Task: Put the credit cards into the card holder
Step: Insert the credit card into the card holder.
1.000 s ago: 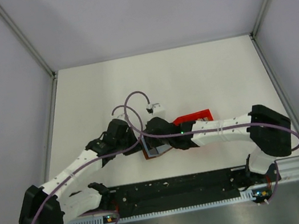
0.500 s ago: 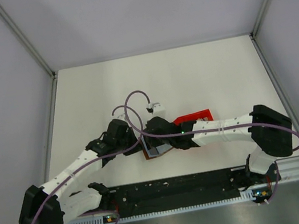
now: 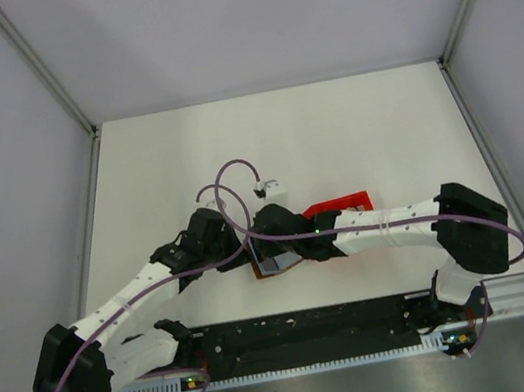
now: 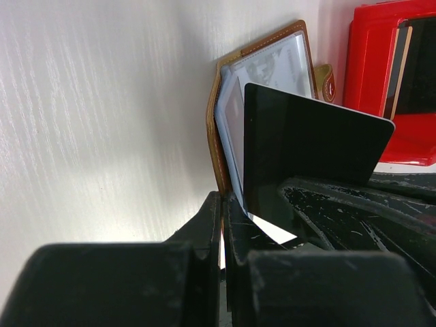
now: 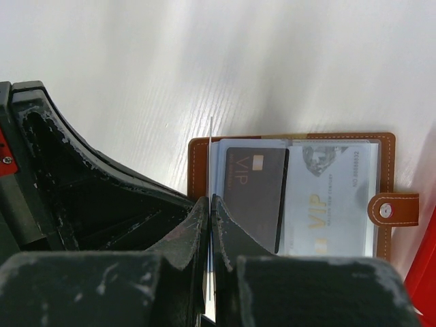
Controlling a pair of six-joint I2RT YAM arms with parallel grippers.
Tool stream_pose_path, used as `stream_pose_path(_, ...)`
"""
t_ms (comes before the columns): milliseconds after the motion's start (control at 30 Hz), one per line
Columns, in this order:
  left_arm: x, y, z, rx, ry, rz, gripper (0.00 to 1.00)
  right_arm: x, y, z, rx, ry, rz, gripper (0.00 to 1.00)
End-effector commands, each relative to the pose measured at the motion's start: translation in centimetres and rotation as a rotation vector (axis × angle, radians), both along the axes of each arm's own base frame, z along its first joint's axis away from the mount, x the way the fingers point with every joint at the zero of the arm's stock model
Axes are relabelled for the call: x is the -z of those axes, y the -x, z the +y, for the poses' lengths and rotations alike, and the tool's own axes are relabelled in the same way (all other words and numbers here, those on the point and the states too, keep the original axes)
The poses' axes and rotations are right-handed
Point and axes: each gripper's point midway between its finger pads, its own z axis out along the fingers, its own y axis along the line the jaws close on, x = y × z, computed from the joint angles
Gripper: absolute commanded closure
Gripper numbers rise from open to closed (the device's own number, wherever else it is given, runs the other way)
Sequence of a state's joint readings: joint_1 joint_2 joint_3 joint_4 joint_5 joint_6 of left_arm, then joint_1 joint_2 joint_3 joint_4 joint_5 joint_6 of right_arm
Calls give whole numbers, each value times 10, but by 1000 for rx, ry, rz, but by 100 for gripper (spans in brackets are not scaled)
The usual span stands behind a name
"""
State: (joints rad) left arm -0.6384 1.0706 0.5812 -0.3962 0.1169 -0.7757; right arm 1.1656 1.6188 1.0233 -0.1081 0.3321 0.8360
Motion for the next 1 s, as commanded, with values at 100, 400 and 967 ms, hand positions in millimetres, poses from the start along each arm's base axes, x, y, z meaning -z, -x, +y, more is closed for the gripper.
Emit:
stream_pose_path(100, -15, -7, -9, 9, 55, -51, 100, -11, -2, 9, -6, 28, -39, 100)
stream_pose_path(400, -13, -6, -7, 3, 47, -47, 100, -7, -1, 8, -5, 59, -40, 100)
stream_pose_path(967, -9, -7, -4, 2, 27, -46, 100, -38, 1, 9, -33, 0, -78, 100)
